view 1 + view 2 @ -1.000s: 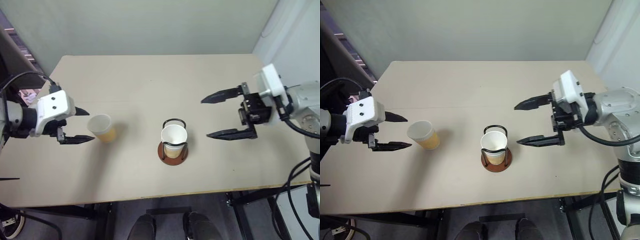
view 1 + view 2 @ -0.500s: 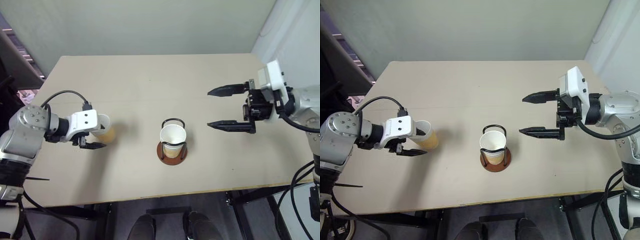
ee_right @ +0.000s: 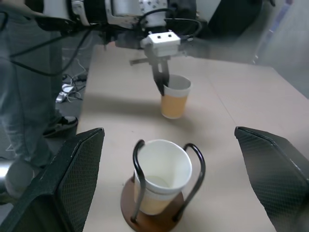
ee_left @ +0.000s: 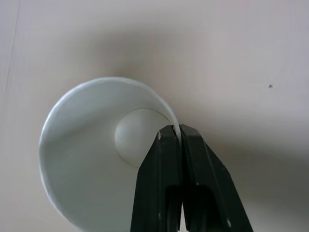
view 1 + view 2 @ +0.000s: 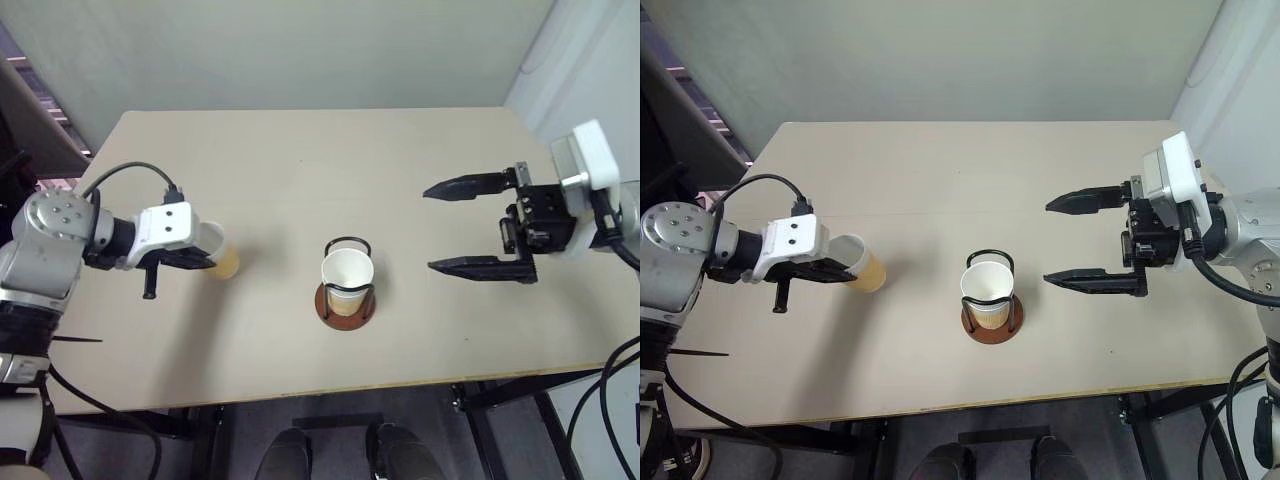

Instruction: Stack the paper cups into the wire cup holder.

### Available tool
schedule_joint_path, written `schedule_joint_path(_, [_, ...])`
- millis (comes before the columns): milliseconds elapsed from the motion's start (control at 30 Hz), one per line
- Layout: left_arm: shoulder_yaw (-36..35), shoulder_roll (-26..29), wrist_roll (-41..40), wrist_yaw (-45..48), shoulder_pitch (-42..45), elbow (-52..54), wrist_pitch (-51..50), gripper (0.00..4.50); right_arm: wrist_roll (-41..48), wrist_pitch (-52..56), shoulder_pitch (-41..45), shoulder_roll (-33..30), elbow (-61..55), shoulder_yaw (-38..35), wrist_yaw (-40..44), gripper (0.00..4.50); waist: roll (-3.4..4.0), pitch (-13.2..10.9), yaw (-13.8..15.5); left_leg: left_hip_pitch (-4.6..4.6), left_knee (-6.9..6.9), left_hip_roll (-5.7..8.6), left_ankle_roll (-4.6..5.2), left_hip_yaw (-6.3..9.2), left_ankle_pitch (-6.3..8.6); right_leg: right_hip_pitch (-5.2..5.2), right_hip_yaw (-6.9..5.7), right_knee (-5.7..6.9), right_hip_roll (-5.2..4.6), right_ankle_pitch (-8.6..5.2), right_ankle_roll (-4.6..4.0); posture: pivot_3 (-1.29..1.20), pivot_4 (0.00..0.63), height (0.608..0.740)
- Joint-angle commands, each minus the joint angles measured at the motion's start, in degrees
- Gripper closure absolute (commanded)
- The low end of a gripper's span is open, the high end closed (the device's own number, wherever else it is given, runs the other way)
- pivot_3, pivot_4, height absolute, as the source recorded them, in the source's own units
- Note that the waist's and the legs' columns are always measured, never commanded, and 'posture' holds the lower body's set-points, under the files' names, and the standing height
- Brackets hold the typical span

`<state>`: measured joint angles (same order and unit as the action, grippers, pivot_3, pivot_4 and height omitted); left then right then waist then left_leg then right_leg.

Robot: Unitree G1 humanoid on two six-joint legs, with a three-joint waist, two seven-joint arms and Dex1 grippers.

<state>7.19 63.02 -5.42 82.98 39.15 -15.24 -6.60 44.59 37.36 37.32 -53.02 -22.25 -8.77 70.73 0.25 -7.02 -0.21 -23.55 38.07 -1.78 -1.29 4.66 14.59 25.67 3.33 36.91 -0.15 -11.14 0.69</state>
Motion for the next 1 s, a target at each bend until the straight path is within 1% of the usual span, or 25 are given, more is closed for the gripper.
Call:
schedule_joint_path(33, [-2.85, 0.53, -3.52, 3.12, 3.94, 2.44, -0.21, 4.45, 2.46, 0.46, -0.43, -1.99, -2.51, -4.33, -1.16, 0.0, 0.0, 0.0, 0.04, 0.0, 0.01, 0.0, 0.0, 0.0, 0.0, 0.0, 0.0, 0.01, 0.0, 0.0, 0.0, 0.0, 0.15, 0.74])
schedule_joint_path(100, [-3.35, -0.72, -6.67, 5.29, 7.64, 4.04, -0.95, 4.45, 2.97, 0.48, -1.02, -2.76, -2.97, -5.29, -1.6, 0.0, 0.0, 0.0, 0.25, -0.03, 0.02, 0.0, 0.01, 0.01, 0.0, 0.0, 0.0, 0.0, 0.0, 0.0, 0.01, 0.0, 0.15, 0.74])
schedule_joint_path(233, [-2.62, -6.27, -14.93, 9.15, 18.64, 6.38, -3.12, 4.45, 3.06, 0.23, -1.91, -3.87, -3.56, -6.46, -2.42, 0.0, -0.01, 0.01, 0.85, -0.17, 0.11, 0.01, 0.11, 0.02, 0.06, 0.01, -0.03, -0.07, -0.03, 0.03, 0.04, 0.0, 0.15, 0.74])
schedule_joint_path(300, [-0.76, -9.22, -20.46, 9.52, 23.8, 7.65, -4.26, 4.45, 3.23, 0.24, -2.78, -4.66, -4.08, -7.57, -2.79, 0.0, -0.01, 0.01, 0.94, -0.23, 0.18, 0.04, 0.19, 0.0, 0.1, 0.0, -0.03, -0.1, -0.08, 0.17, 0.28, 0.0, 0.15, 0.74])
schedule_joint_path(367, [1.69, -11.19, -25.16, 9.52, 27.21, 8.26, -4.65, 4.45, 3.57, 0.38, -3.88, -5.42, -4.88, -8.58, -3.42, 0.0, 0.0, 0.01, 0.9, -0.25, 0.19, 0.05, 0.25, -0.1, 0.14, -0.02, 0.0, -0.18, -0.12, 0.24, 0.42, 0.0, 0.15, 0.74])
schedule_joint_path(433, [5.74, -11.89, -27.47, 9.52, 28.85, 8.54, -3.24, 4.45, 4.04, 0.73, -5.15, -6.22, -5.78, -9.95, -4.02, 0.0, 0.02, 0.02, 0.79, -0.24, 0.2, 0.05, 0.27, -0.16, 0.15, -0.03, 0.03, -0.24, -0.13, 0.24, 0.54, 0.0, 0.15, 0.74])
schedule_joint_path(467, [7.54, -11.71, -28.11, 9.52, 29.21, 8.39, -2.3, 4.45, 4.32, 0.89, -5.58, -6.5, -6.16, -10.39, -4.38, 0.0, 0.06, 0.03, 0.66, -0.22, 0.21, 0.04, 0.27, -0.19, 0.15, -0.03, 0.04, -0.22, -0.12, 0.22, 0.6, 0.0, 0.15, 0.74])
schedule_joint_path(567, [15.88, -10.59, -28.73, 9.52, 29.75, 7.21, 3.09, 4.45, 5.54, 1.96, -8.36, -8.08, -8.13, -13.4, -5.42, 0.0, 0.08, 0.03, 0.59, -0.18, 0.21, 0.03, 0.26, -0.19, 0.14, -0.04, 0.06, -0.18, -0.1, 0.16, 0.73, 0.0, 0.15, 0.74])
schedule_joint_path(700, [22.29, -10.33, -30.07, 9.52, 31.25, 5.24, 7.23, 4.45, 6.55, 3.0, -11.41, -9.3, -10.17, -16.29, -7.25, 0.0, 0.07, 0.02, 0.6, -0.22, 0.25, 0.02, 0.26, -0.18, 0.14, -0.04, 0.07, -0.18, -0.1, 0.15, 0.83, 0.0, 0.15, 0.74])
schedule_joint_path(833, [26.8, -11.81, -28.06, 9.52, 31.65, 3.58, 11.88, 4.45, 7.95, 3.81, -13.4, -10.04, -11.87, -18.36, -8.86, 0.0, 0.08, 0.02, 0.76, -0.26, 0.38, 0.04, 0.32, -0.17, 0.18, -0.13, 0.07, -0.29, -0.11, 0.18, 0.94, 0.0, 0.15, 0.74])
schedule_joint_path(900, [28.09, -12.81, -27.4, 9.52, 31.94, 2.89, 12.75, 4.45, 8.22, 4.03, -14.06, -10.35, -12.37, -18.79, -9.53, 0.0, 0.08, 0.02, 0.81, -0.27, 0.47, 0.05, 0.37, -0.18, 0.21, -0.17, 0.08, -0.34, -0.11, 0.21, 1.0, 0.0, 0.15, 0.74])
schedule_joint_path(1000, [29.95, -12.64, -27.72, 9.52, 32.49, 3.01, 13.09, 4.45, 8.64, 4.15, -14.77, -10.81, -12.75, -19.27, -10.21, 0.0, 0.08, 0.02, 0.91, -0.34, 0.57, 0.05, 0.42, -0.18, 0.24, -0.21, 0.08, -0.46, -0.11, 0.27, 1.09, 0.0, 0.15, 0.74])
